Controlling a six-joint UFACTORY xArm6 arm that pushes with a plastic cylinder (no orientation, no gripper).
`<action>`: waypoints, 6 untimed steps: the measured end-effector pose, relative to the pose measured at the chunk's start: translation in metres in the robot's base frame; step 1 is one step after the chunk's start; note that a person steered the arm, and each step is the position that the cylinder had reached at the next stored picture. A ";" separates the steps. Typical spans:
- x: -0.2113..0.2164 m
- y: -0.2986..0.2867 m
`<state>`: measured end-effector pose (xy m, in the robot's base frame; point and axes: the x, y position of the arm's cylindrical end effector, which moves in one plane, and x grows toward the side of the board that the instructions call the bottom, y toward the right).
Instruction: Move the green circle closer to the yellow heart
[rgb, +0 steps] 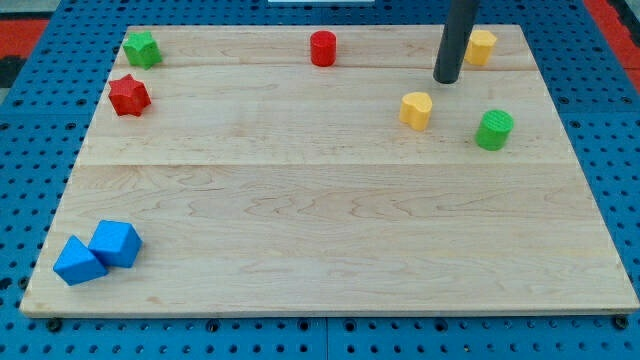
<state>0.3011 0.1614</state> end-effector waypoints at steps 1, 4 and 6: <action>0.000 0.000; 0.017 0.090; 0.096 0.122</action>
